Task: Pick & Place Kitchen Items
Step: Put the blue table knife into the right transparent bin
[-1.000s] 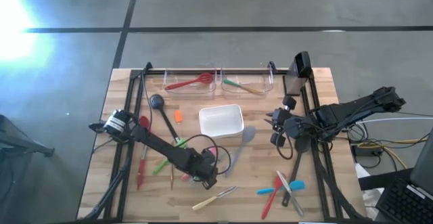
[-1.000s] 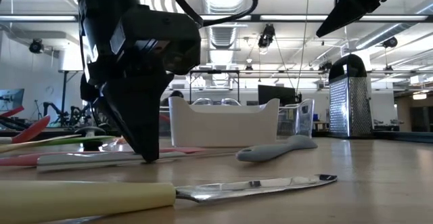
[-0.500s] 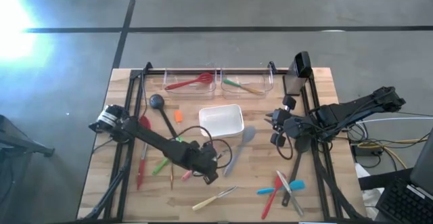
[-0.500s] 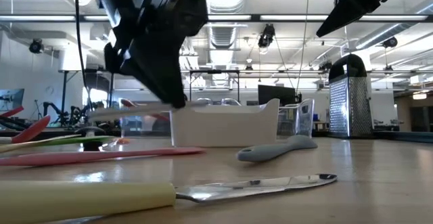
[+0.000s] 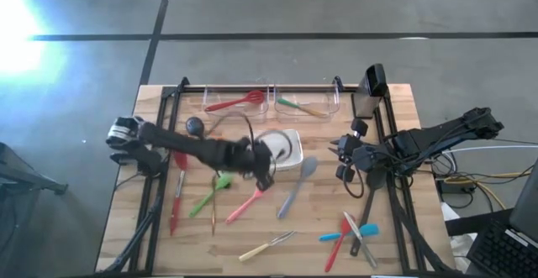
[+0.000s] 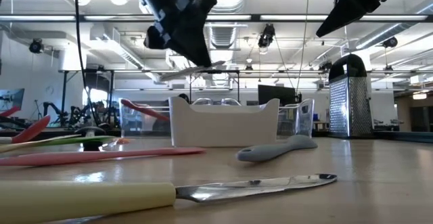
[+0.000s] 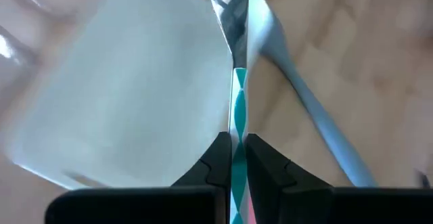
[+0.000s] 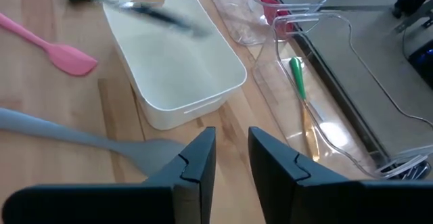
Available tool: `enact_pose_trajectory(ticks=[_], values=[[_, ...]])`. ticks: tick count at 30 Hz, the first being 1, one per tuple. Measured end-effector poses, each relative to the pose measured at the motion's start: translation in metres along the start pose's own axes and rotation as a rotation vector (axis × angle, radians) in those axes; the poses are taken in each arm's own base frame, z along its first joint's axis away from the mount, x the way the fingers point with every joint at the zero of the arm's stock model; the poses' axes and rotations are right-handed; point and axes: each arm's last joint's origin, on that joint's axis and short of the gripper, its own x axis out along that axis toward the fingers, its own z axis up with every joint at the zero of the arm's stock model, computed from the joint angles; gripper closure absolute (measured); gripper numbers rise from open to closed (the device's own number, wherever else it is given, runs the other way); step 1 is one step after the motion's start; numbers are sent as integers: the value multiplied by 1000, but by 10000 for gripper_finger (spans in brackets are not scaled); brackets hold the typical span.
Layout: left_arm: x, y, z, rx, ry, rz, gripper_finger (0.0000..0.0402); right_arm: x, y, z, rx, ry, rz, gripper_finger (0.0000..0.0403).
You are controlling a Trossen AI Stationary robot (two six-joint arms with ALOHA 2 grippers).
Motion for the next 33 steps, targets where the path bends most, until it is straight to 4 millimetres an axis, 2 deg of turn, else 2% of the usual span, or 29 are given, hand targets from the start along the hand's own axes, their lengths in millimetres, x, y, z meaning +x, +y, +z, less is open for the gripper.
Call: enact_pose_trajectory(ticks=[11, 19, 25, 29, 33], values=[[-14, 73, 66, 160, -1, 67, 374, 0, 2, 3, 16, -28, 11, 340], [-25, 106, 121, 397, -40, 152, 374, 0, 2, 4, 21, -35, 14, 329], [-9, 125, 153, 604, -39, 246, 374, -2, -1, 0, 1, -5, 11, 327], [11, 136, 165, 762, 19, 332, 374, -6, -5, -2, 11, 0, 12, 335], [27, 143, 173, 823, 58, 358, 374, -10, -8, -2, 33, -16, 18, 343]])
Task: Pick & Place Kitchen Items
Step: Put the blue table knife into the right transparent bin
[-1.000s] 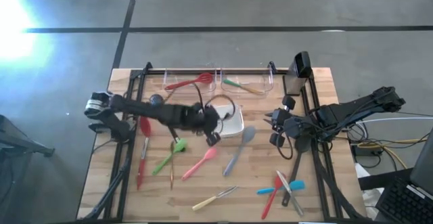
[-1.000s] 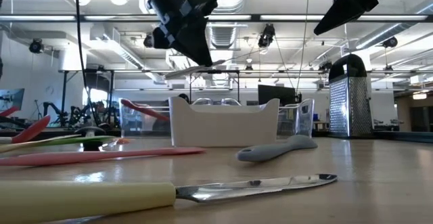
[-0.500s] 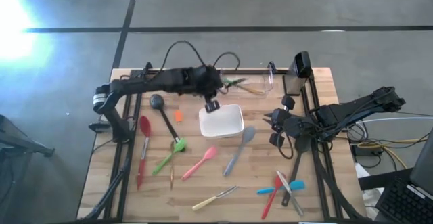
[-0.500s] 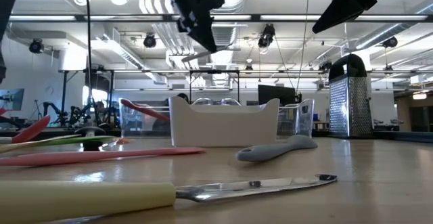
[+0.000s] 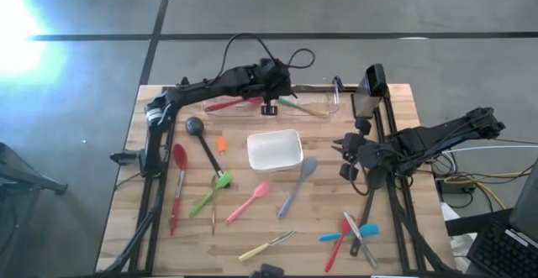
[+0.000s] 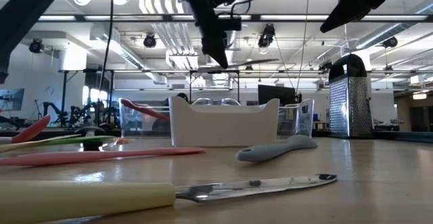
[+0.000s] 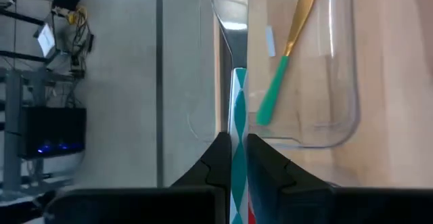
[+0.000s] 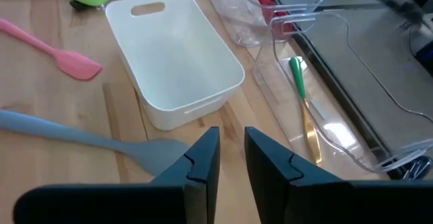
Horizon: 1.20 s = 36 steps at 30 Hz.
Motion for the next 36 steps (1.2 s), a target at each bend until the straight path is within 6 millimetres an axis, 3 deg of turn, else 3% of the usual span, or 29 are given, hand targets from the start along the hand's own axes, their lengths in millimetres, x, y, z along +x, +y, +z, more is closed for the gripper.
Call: enact_pose_trajectory(ticks=[7, 18, 27, 36], values=[[34, -2, 14, 268, 1, 17, 374, -1, -1, 0, -20, -3, 1, 345], [80, -12, 30, 320, 28, 29, 374, -1, -2, -2, -37, 11, -7, 343], [101, -26, 30, 364, 38, -20, 374, -1, -3, -3, -45, 21, -19, 350], [102, -27, 34, 401, -59, -53, 375, -1, -2, -3, -44, 21, -19, 341]])
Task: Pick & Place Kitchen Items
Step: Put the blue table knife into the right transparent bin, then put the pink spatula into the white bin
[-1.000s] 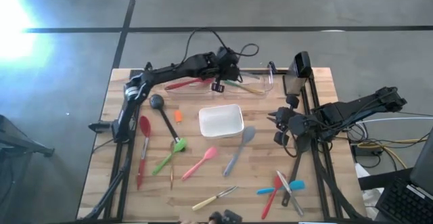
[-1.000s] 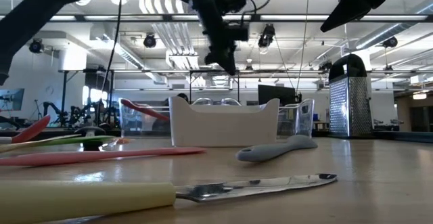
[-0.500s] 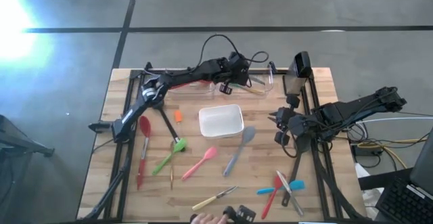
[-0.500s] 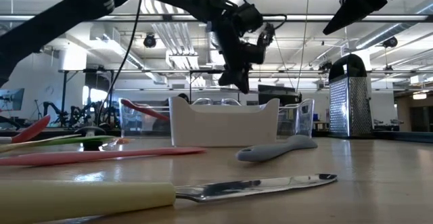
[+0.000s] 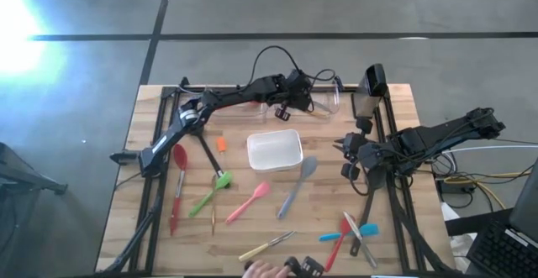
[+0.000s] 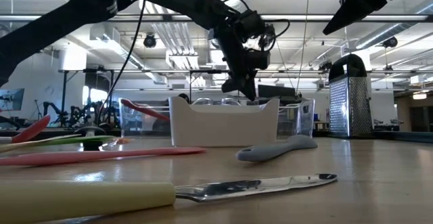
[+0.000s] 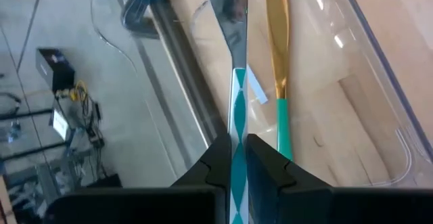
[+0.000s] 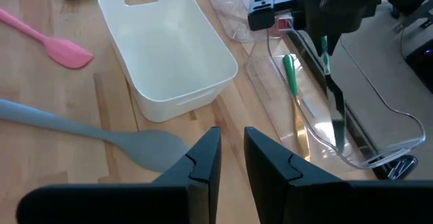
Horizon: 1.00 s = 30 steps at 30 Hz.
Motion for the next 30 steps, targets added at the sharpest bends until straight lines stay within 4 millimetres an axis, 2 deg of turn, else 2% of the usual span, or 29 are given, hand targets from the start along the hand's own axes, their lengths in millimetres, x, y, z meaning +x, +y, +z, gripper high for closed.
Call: enact_pose_trajectory(ticks=[16, 30], values=[[3, 2, -5, -4, -15, -11, 372, 0, 0, 0, -1, 0, 0, 350], [2, 5, -3, -13, 46, 61, 302, 0, 0, 0, 1, 0, 0, 335]])
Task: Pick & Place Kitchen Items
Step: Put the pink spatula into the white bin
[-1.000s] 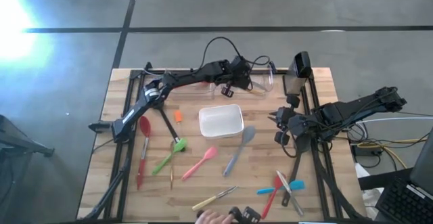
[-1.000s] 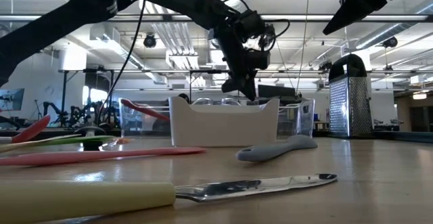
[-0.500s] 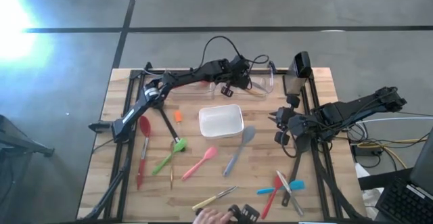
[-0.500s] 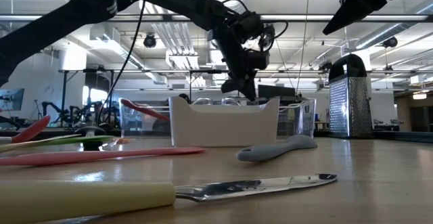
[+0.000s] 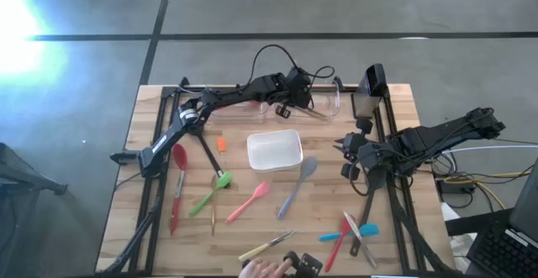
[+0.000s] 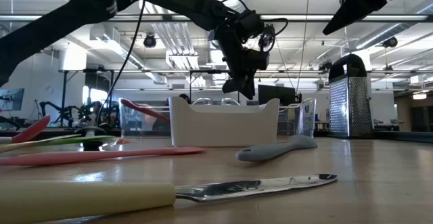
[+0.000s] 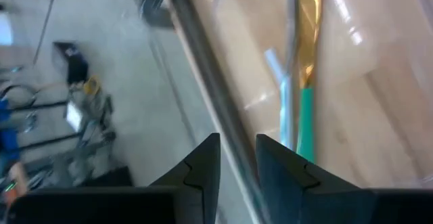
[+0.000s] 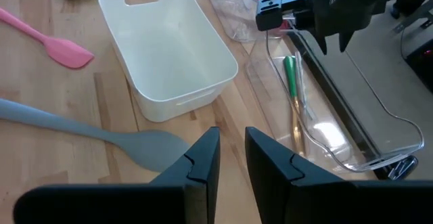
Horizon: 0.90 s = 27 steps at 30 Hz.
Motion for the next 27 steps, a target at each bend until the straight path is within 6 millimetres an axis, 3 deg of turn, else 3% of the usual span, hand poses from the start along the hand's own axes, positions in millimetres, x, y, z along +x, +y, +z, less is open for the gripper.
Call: enact_pose_trajectory(ticks=[4, 7, 13, 18, 27], values=[[-10, -1, 2, 22, 128, 54, 301, 0, 0, 0, 2, 0, 0, 330], [-39, 2, 3, -15, 126, 36, 302, 0, 0, 0, 5, 0, 1, 326], [-121, 12, 1, -229, 63, 1, 302, 0, 0, 0, 7, 2, 3, 324], [-202, 14, -5, -453, -9, 10, 307, 0, 0, 0, 10, 0, 4, 333], [-335, -14, -13, -635, -234, -35, 317, 0, 0, 1, 12, -6, 8, 345]])
